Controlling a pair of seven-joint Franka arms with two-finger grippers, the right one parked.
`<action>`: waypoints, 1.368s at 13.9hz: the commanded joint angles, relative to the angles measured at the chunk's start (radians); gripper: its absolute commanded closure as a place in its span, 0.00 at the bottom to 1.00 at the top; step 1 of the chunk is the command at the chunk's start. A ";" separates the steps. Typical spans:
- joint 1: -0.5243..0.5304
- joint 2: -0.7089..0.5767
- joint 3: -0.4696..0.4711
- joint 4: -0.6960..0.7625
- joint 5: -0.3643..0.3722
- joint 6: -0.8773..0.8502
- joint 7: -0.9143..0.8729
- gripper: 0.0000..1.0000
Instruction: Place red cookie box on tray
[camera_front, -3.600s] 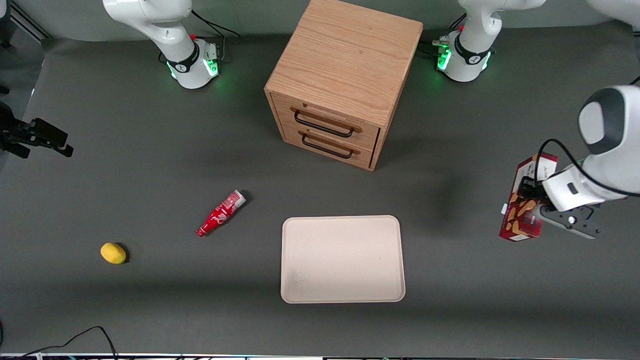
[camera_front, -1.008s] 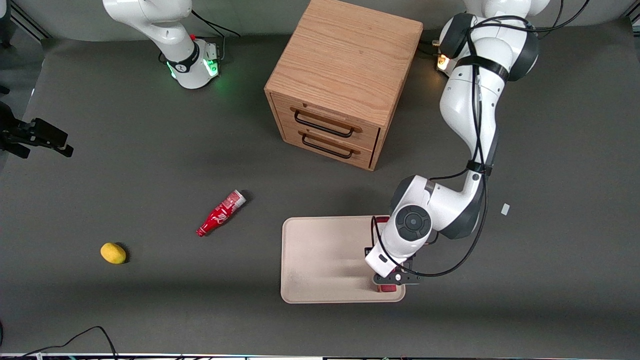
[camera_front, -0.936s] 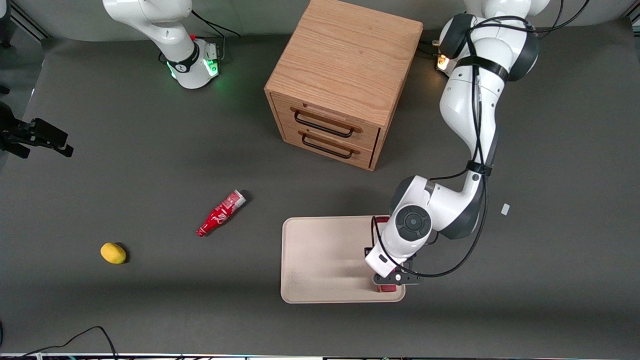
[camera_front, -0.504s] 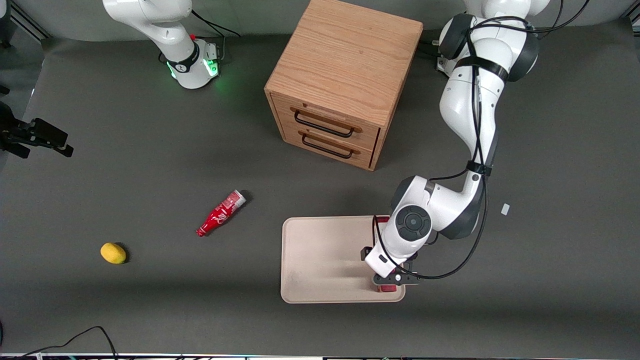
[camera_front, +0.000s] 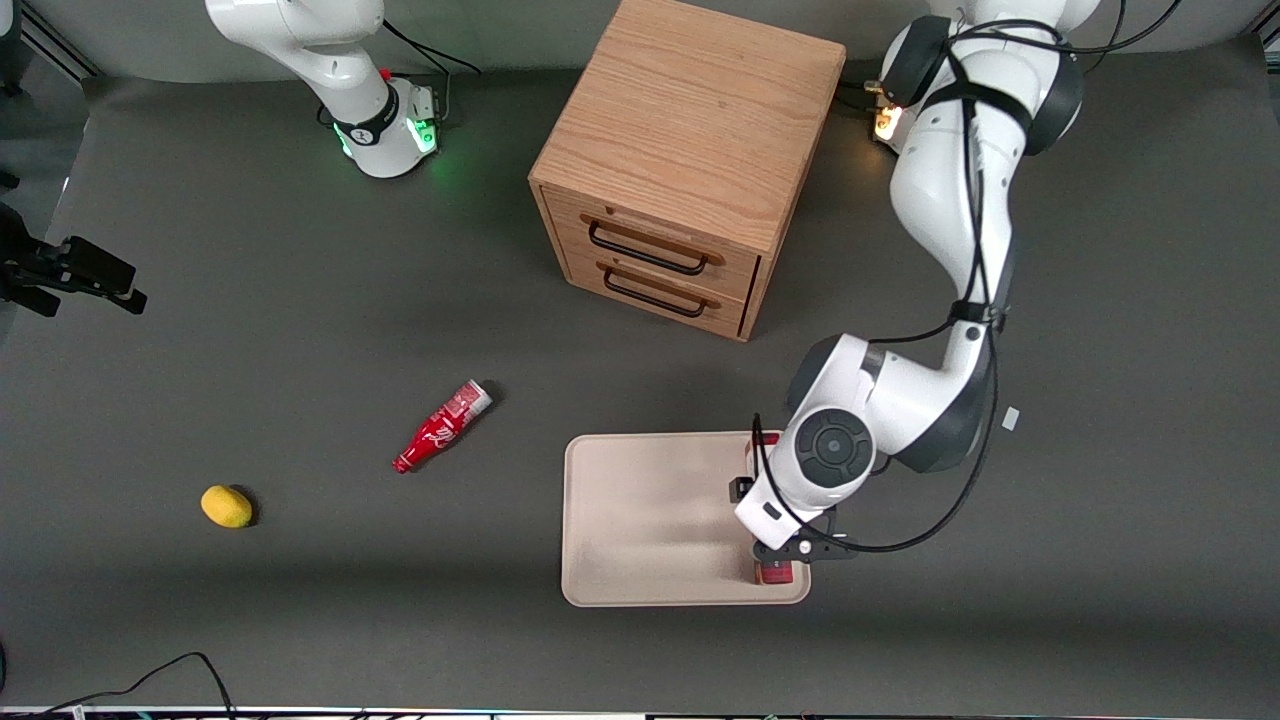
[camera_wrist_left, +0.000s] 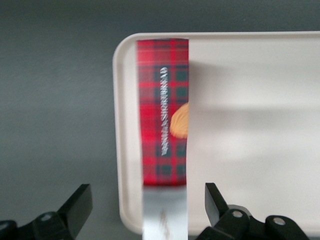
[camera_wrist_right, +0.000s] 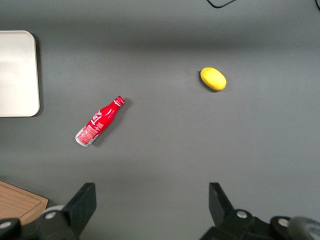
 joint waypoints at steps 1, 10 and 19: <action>0.058 -0.077 -0.027 0.050 -0.040 -0.169 0.070 0.00; 0.286 -0.589 -0.011 -0.529 -0.024 -0.103 0.429 0.00; 0.244 -0.929 0.258 -0.882 -0.014 -0.046 0.737 0.00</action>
